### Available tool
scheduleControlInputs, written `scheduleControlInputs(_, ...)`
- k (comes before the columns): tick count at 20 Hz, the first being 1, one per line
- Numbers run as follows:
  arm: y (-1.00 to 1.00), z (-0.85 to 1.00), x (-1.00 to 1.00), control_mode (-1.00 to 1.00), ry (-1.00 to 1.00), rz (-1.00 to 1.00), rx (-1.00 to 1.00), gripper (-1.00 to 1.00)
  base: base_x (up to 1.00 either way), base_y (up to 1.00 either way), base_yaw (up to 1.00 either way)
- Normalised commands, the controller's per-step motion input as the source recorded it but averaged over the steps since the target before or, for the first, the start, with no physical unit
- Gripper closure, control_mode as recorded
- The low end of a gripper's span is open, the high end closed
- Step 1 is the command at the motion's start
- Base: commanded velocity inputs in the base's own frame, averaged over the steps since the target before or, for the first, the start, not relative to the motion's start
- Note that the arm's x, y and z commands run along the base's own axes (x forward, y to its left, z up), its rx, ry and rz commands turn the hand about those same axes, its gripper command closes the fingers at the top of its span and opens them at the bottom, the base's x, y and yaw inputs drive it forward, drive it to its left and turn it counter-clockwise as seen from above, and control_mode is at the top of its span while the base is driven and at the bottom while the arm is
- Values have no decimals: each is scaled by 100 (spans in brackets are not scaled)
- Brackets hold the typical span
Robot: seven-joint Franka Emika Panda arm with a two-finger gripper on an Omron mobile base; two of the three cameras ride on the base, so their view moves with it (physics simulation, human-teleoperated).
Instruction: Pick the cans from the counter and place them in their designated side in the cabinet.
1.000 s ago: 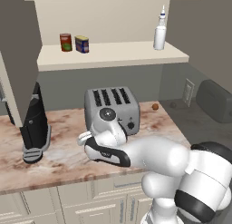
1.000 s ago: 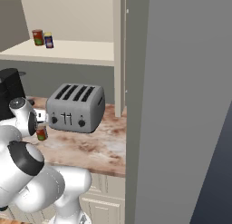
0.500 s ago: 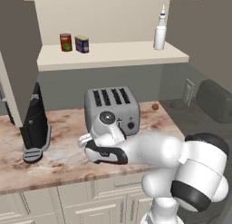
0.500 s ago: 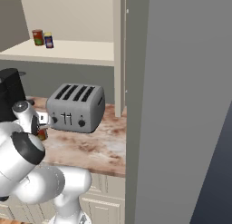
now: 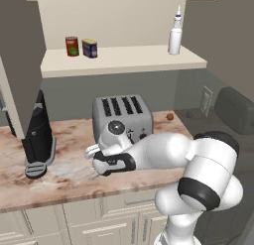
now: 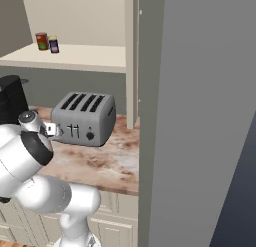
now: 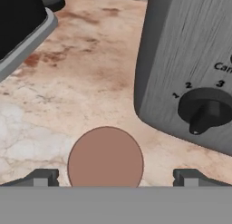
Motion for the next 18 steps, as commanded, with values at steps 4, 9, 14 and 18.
scheduleControlInputs(4, 7, -19, 7, -100, 0, 0, 0, -100, 0, 0, 0)
scheduleControlInputs(9, 9, -22, 0, -100, 0, 0, 0, -100, 0, 0, 0)
scheduleControlInputs(14, 8, -17, 4, -100, 0, 0, 0, -100, 0, 0, 0)
scheduleControlInputs(18, 7, -8, 11, -100, 0, 0, 0, 100, 0, 0, 0)
